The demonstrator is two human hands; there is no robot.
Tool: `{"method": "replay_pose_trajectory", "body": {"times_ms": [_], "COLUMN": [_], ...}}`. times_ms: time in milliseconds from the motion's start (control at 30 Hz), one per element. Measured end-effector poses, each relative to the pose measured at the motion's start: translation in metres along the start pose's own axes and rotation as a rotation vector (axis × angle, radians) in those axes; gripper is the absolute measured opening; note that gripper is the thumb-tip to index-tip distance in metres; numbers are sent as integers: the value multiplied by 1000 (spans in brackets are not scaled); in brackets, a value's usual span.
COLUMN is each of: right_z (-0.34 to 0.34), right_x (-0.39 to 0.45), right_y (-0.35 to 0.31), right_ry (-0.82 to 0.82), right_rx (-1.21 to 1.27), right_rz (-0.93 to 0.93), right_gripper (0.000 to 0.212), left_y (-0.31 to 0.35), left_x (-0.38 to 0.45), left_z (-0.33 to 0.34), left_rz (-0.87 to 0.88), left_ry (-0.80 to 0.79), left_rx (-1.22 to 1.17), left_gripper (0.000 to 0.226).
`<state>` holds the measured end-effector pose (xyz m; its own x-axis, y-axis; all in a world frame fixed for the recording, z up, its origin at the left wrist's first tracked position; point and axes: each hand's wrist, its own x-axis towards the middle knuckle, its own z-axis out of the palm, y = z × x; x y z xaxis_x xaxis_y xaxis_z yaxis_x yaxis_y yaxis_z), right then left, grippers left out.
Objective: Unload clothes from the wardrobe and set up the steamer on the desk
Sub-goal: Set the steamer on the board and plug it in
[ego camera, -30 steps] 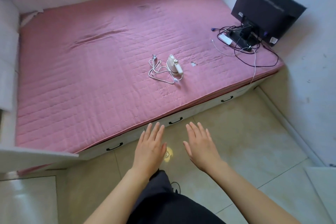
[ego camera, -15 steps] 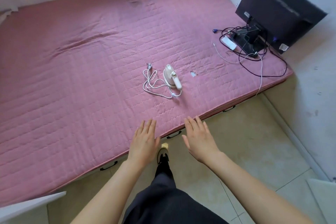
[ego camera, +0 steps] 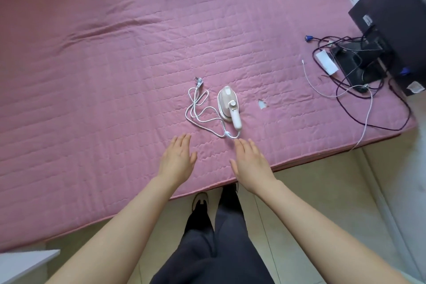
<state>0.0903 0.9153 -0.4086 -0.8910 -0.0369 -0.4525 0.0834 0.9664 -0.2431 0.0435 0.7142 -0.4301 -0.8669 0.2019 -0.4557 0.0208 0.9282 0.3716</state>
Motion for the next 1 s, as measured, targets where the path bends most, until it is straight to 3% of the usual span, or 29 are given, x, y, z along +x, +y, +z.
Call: {"method": "replay_pose_trajectory", "body": {"times_ms": [300,533,767,1000], "right_z": [15,67,133,183], "right_x": [111,185,248,290], "right_y": [36,51,48,46], "right_ry": [-107,-161,-153,-89], "right_rx": [50,87,172,106], "right_rz": [-110,-117,-48,-12], "right_gripper": [56,68,78,97], "left_y": [10,-21,-59,-81], "left_x": [87,156,235,307], "left_z": [40,88,122,130], "left_rz": [-300,-484,-538,-508], "left_ry": [-59,-98,-35,72], "left_rx": [-245,-358,-475,-482], "left_gripper": [53,54,57,63]}}
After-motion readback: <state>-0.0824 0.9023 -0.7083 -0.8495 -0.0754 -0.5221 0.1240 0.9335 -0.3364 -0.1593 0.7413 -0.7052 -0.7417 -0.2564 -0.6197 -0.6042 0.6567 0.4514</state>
